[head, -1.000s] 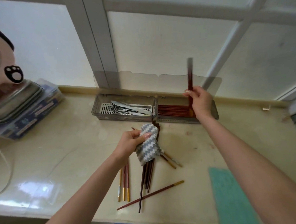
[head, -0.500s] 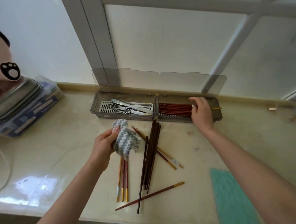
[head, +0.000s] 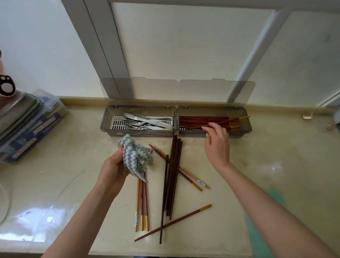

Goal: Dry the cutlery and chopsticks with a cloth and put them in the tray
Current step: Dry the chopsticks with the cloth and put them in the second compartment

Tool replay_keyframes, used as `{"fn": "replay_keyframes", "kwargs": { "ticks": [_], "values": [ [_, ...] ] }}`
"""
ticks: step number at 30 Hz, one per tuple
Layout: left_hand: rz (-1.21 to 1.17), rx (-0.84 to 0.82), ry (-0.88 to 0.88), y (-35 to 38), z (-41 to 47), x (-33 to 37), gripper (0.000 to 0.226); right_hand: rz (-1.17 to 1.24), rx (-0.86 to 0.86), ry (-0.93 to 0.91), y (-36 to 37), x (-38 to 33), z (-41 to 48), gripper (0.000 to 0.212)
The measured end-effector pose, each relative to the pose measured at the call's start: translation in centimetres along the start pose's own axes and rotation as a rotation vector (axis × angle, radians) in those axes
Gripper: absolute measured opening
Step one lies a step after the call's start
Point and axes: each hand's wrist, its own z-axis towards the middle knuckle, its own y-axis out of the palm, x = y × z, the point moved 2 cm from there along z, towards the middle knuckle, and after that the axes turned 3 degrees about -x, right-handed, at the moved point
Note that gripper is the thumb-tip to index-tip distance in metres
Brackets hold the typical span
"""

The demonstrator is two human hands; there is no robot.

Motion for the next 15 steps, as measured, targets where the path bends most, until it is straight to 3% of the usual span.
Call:
{"fn": "replay_keyframes", "kwargs": {
  "ticks": [4, 7, 11, 15],
  "values": [
    [0.015, -0.037, 0.000, 0.7, 0.0, -0.1, 0.030, -0.160, -0.243, 0.116, 0.8, 0.7, 5.3, 0.032],
    [0.038, -0.060, 0.001, 1.3, 0.1, -0.1, 0.030, -0.132, -0.397, 0.204, 1.4, 1.5, 6.8, 0.035],
    [0.033, -0.043, 0.000, 1.0, 0.1, -0.2, 0.029, -0.029, -0.481, 0.182, 0.9, 1.3, 6.7, 0.032],
    [0.024, -0.023, -0.018, 0.7, 0.0, -0.6, 0.029, -0.082, -0.607, 0.110, -0.3, 1.1, 7.1, 0.033]
  ]
}}
